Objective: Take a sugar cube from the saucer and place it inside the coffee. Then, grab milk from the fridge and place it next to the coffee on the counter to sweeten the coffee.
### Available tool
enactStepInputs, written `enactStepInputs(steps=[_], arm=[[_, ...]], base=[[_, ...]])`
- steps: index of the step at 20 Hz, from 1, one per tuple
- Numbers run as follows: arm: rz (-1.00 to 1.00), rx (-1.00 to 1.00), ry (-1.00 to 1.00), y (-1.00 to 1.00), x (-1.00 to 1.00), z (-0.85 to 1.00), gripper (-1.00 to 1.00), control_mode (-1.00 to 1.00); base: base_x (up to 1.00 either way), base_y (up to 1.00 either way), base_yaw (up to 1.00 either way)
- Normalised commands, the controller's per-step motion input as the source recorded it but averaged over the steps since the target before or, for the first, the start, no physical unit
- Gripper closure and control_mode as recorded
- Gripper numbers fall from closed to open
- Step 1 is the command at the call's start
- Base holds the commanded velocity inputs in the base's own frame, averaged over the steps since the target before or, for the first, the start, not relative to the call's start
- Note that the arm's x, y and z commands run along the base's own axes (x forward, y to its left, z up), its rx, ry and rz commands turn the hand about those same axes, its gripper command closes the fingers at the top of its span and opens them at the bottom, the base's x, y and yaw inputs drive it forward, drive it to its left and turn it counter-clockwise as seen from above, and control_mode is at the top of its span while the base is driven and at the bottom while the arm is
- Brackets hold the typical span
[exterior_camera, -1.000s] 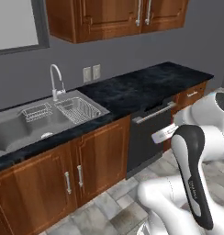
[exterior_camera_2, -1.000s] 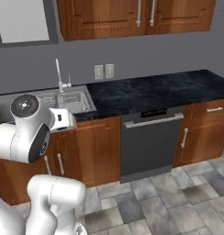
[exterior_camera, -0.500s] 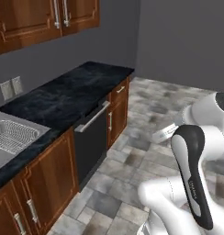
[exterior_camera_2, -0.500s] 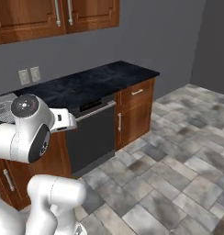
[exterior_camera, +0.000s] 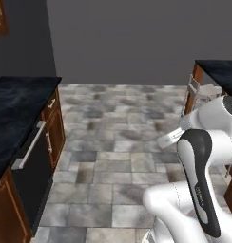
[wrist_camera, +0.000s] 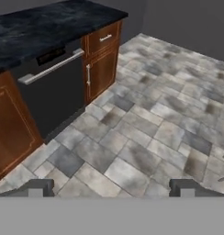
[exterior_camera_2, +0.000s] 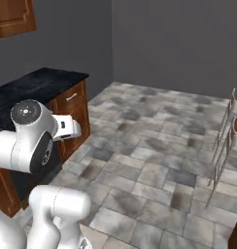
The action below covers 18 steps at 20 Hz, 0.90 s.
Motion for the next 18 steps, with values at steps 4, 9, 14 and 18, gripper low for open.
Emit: enactStepInputs(steps=[4,9,14,18], arm=[[0.0,0.0,0.0,0.0,0.0,0.0,-1.0,1.0],[0.0,0.0,0.0,0.0,0.0,0.0,-1.0,1.0],[0.0,0.0,0.0,0.0,0.0,0.0,-1.0,1.0],[0.0,0.0,0.0,0.0,0.0,0.0,-1.0,1.0]], base=[[0.37,0.0,-0.7],[0.44,0.0,-0.71],[0.43,0.0,-0.7],[0.49,0.0,-0.65]])
